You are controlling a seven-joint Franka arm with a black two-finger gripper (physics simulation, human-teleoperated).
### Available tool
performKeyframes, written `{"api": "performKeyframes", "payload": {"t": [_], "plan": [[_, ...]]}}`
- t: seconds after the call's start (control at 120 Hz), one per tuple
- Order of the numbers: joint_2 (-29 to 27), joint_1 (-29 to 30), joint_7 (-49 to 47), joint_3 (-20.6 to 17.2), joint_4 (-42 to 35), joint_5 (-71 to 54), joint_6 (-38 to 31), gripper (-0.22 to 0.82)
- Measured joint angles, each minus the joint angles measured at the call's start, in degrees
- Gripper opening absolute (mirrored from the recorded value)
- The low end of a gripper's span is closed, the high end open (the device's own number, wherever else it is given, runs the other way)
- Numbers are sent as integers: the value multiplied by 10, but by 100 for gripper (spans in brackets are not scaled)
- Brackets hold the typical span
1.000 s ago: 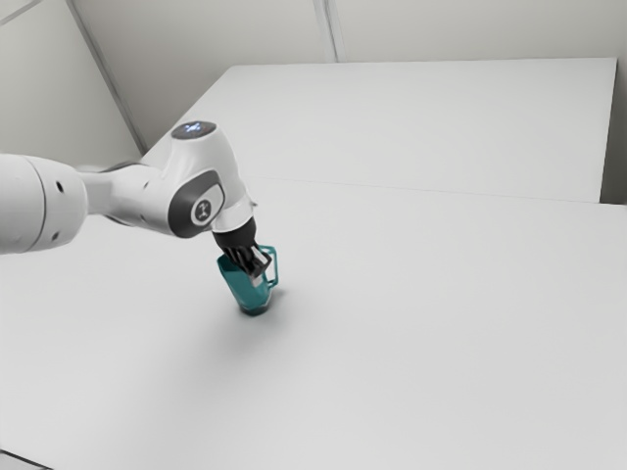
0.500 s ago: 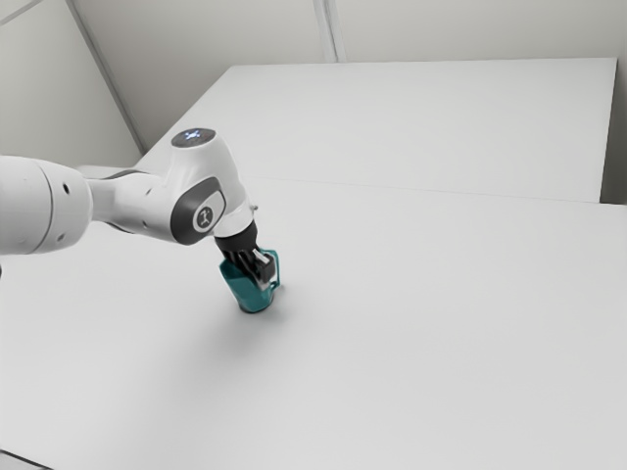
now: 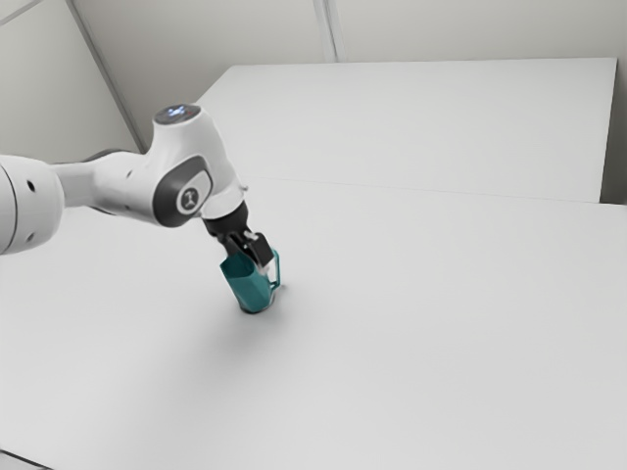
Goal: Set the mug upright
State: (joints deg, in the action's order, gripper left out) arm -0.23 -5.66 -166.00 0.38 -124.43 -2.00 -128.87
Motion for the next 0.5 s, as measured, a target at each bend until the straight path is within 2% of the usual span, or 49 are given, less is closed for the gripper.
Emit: {"api": "performKeyframes", "payload": {"t": [0.142, 0.5], "plan": [[-22, -5, 0, -1, 18, 4, 30, 59], [3, -8, 0, 11, 197, -2, 141, 60]]}}
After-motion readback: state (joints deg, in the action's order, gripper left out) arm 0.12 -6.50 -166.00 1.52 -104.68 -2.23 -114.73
